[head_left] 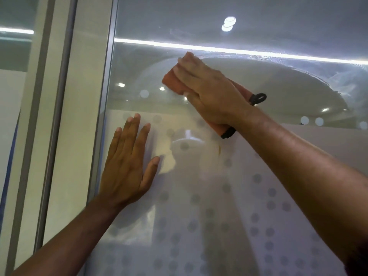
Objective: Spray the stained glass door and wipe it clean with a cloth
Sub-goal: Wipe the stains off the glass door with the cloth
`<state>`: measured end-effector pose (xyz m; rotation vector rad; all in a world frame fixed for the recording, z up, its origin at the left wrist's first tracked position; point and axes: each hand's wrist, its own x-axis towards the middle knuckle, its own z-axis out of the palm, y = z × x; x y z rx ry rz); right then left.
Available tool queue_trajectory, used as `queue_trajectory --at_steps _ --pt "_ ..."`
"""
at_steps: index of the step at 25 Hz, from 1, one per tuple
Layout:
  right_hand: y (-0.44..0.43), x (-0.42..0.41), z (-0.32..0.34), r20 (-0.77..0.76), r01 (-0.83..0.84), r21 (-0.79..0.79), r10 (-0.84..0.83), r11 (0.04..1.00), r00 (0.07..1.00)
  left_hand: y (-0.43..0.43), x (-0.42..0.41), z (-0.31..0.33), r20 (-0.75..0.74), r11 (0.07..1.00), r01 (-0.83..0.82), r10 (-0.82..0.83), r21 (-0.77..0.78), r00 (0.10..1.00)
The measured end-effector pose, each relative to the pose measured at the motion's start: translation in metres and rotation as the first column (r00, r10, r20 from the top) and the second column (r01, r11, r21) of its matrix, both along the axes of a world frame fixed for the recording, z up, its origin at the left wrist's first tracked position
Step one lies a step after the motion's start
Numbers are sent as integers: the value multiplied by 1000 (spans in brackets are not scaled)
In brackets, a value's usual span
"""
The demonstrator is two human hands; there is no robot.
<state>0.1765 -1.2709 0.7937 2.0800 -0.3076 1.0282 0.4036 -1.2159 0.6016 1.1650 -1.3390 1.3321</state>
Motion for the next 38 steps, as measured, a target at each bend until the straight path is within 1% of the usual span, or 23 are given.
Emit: queue_trajectory --at_steps 3,5,7,12,14,16,18,19,21,22,23,25,27,29,32,35,38 --pt "-1 -13 -15 -201 -53 -16 49 998 978 -2 4 -1 -4 993 111 -111 -28 994" --pt "-2 -20 -41 -275 -69 -24 60 997 960 -3 7 0 -7 984 173 -173 -41 985" --pt "-4 -26 -71 -302 -105 -28 92 994 949 -4 9 -1 -7 979 199 -200 -51 980" --pt "-15 -31 -150 -339 -226 -77 188 971 922 -1 8 0 -9 978 206 -207 -20 978" --pt "-19 -32 -181 -374 -232 -81 186 969 909 2 3 0 -22 980 198 -199 -15 980" --pt "-24 -40 -203 -375 -228 -132 164 965 912 7 0 1 -42 981 195 -194 5 980" --pt "-31 -52 -214 -299 -220 -169 163 961 940 12 1 0 -53 987 158 -156 33 986" --pt "-33 -58 -214 -223 -203 -159 165 966 961 16 4 -2 -50 992 118 -116 41 992" --pt "-40 -73 -201 7 -139 -112 141 984 990 22 16 -6 -28 998 29 -27 47 999" --pt "-45 -83 -189 154 -111 -78 122 991 981 24 23 -7 -16 999 -15 15 45 1000" --pt "-49 -94 -174 305 -95 -18 96 995 947 26 29 -9 -4 998 -53 53 41 999" --pt "-51 -115 -142 553 -122 161 13 979 833 26 39 -11 11 994 -102 102 32 995" --pt "-49 -121 -116 691 -183 277 -63 943 720 23 43 -11 10 994 -110 110 28 994" --pt "-43 -109 -99 736 -204 302 -91 931 671 22 45 -13 11 995 -96 96 30 995" --pt "-30 -75 -66 728 -172 255 -72 951 682 20 46 -13 10 997 -74 74 23 997" --pt "-14 -31 -28 656 -121 182 -29 976 755 19 50 -14 14 998 -69 68 9 998" --pt "-2 9 -5 527 -80 117 6 990 850 18 52 -16 26 998 -59 59 10 998"
